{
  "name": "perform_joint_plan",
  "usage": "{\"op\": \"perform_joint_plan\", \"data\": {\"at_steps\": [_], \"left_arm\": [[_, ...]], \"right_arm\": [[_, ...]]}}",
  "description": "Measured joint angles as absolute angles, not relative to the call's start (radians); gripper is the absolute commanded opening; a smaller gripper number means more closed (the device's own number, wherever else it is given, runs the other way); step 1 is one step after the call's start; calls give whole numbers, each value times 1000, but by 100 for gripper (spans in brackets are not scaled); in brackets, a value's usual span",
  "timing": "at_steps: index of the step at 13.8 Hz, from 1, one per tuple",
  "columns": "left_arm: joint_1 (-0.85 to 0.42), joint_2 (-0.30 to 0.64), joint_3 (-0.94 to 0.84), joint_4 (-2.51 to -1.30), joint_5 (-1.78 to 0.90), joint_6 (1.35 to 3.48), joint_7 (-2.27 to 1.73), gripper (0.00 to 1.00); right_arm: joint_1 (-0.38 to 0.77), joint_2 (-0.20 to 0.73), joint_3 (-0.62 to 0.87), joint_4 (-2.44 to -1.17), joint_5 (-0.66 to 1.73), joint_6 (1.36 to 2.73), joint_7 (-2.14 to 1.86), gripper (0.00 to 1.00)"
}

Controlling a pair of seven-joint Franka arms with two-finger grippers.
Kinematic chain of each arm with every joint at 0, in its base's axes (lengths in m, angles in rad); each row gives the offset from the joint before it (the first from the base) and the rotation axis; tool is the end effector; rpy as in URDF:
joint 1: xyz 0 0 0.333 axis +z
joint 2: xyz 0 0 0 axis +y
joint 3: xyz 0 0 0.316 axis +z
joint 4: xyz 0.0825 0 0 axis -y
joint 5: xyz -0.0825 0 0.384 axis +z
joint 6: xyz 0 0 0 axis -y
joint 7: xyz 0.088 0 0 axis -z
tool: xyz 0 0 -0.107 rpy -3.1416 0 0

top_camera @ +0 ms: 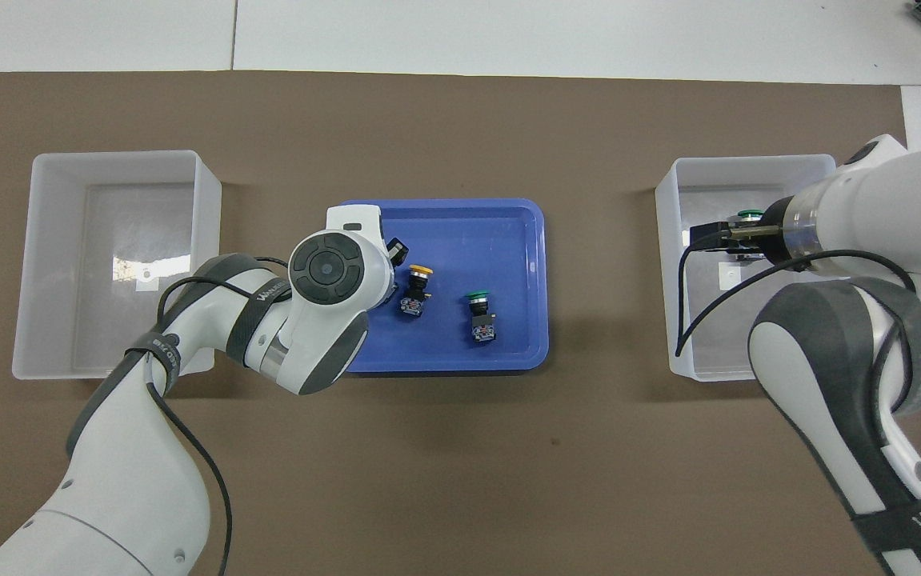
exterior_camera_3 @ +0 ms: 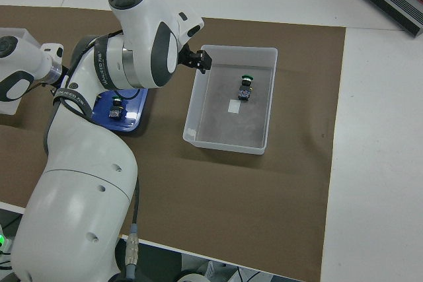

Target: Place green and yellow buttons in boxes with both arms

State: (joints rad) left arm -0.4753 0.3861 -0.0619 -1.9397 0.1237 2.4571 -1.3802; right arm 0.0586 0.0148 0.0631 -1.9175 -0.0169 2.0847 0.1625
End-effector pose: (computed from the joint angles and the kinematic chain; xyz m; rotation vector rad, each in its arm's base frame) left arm 0.5448 -0.3222 0.2975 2.8447 1.1336 0.1941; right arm 0.5746 0.0693 0.4967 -3.1247 0.0526 -0.2394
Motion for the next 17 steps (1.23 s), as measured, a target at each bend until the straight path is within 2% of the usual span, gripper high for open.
{"op": "perform_joint_plan", "data": {"at_steps": [4,9,13,17], "left_arm": [[-474,391,-51,-1875,163,2398,-1374,0],[-418,431,-47,-1641,161,2130,-1220,0],[-279,445,-46,-1517,75,1998,-929,0],[-97,446,-48,-1474,24,1928,-583,0]], "right_arm": [[103,21,64,-1923,3,2085,174,100],[251,51,67,-1937,3,2115,254,100],[347,135,68,-1955,3,2275,288,100],[430,258,68,-1959,3,2428,337,100]]}}
